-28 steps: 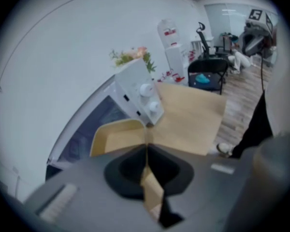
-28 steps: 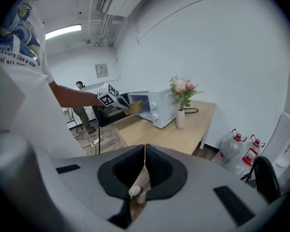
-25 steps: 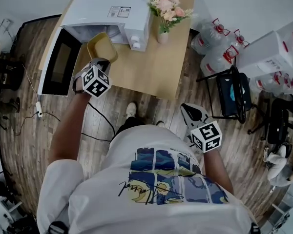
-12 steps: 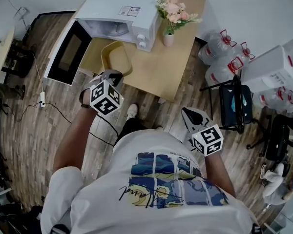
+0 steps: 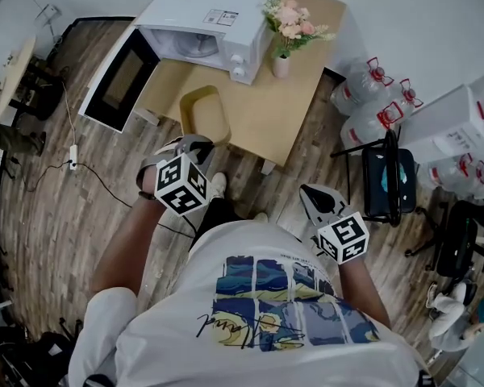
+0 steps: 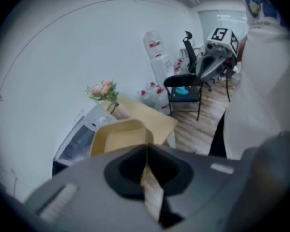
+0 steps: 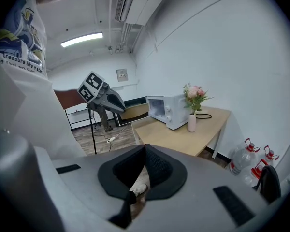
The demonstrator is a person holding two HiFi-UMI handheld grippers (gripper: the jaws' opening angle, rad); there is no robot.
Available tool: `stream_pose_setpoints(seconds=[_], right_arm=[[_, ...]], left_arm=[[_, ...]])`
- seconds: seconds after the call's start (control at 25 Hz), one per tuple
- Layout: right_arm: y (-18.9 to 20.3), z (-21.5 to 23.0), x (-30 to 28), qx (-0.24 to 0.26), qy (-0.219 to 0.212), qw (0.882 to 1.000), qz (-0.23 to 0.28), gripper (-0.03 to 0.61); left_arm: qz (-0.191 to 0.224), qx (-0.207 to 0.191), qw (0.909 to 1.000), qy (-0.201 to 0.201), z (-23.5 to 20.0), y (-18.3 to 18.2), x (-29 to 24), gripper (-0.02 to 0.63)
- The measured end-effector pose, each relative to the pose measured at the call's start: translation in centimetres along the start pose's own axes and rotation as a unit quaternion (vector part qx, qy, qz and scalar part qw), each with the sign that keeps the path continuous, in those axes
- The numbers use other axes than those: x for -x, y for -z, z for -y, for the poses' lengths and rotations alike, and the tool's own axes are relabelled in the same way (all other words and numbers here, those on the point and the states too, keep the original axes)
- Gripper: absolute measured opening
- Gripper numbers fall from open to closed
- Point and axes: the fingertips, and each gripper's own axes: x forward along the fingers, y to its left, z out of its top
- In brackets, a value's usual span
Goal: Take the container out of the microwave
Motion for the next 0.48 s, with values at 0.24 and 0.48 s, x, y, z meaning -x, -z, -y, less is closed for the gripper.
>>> stream_pose_setpoints(seconds=[0.24,0.48], right_arm=[[-0.2,-0.7,0.5,0.013,-0.008,1.0,0.003,0.006],[-0.4,-0.6,1.0,0.018,-0.009,1.0,0.003,0.006]], left_arm=[[0.002,-0.002,1.0,0.0,1.6,-0.5,1.4,0.018],[-0.001,-0.004,1.0,0.003,2.3,-0.4,1.8,0.018]])
